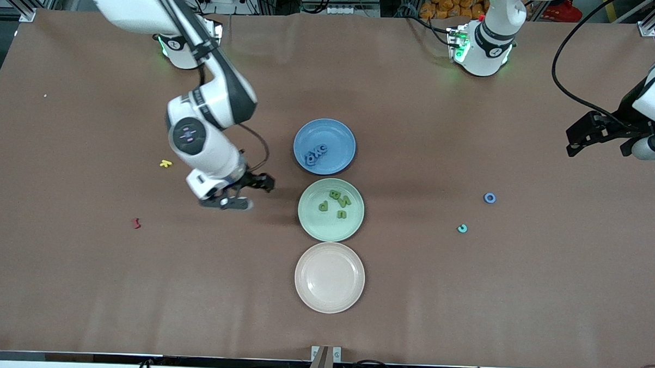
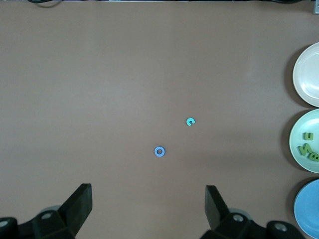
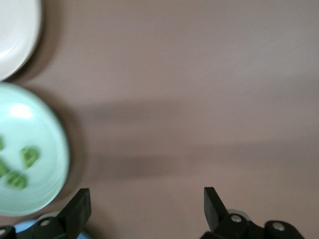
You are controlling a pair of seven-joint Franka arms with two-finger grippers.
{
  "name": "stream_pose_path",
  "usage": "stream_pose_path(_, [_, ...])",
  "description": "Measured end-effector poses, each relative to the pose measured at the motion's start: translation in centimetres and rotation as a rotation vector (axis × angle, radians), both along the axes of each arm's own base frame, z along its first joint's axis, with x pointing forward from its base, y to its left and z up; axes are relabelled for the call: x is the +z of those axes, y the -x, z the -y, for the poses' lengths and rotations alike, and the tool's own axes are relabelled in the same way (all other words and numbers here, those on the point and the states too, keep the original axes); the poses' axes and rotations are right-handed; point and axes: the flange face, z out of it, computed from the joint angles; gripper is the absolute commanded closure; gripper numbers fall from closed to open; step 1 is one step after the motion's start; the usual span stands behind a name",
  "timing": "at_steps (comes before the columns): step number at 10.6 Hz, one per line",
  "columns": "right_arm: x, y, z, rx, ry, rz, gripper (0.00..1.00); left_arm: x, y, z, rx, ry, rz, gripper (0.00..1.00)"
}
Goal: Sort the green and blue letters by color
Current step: 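Open the right gripper over the blue plate and return it to rest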
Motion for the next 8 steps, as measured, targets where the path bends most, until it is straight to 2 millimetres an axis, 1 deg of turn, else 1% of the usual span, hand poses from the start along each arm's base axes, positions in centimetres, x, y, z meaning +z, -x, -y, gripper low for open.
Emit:
stream_pose_path(2, [0.4,-2.9,6.8,-0.034,-0.004,0.017,0.0,0.0,0.1,-0.8,0.016,0.023,-0.01,0.0])
stream_pose_path(4, [1.2,-5.0,14.2,-0.065,-0.002,0.041,0.0,0.0,0.1,-1.0,0.021,0.027,-0.013,0.0])
stream_pose_path(5, [1.4,-5.6,17.9,-0.072,0.002,0.05,0.0,0.0,0.1,-1.1,0.022,0.028,-0.013,0.0])
stream_pose_path(6, [1.4,-6.0,21.0,-0.089,0.012,0.053,0.0,0.0,0.2,-1.1,0.023,0.028,-0.015,0.0])
stream_pose_path(7, [1.4,-6.2,23.7,-0.108,0.03,0.055,0.0,0.0,0.2,-1.0,0.022,0.028,-0.018,0.0])
stream_pose_path(8, [1.4,-6.2,26.0,-0.119,0.054,0.059,0.0,0.0,0.2,-1.0,0.021,0.029,-0.022,0.0])
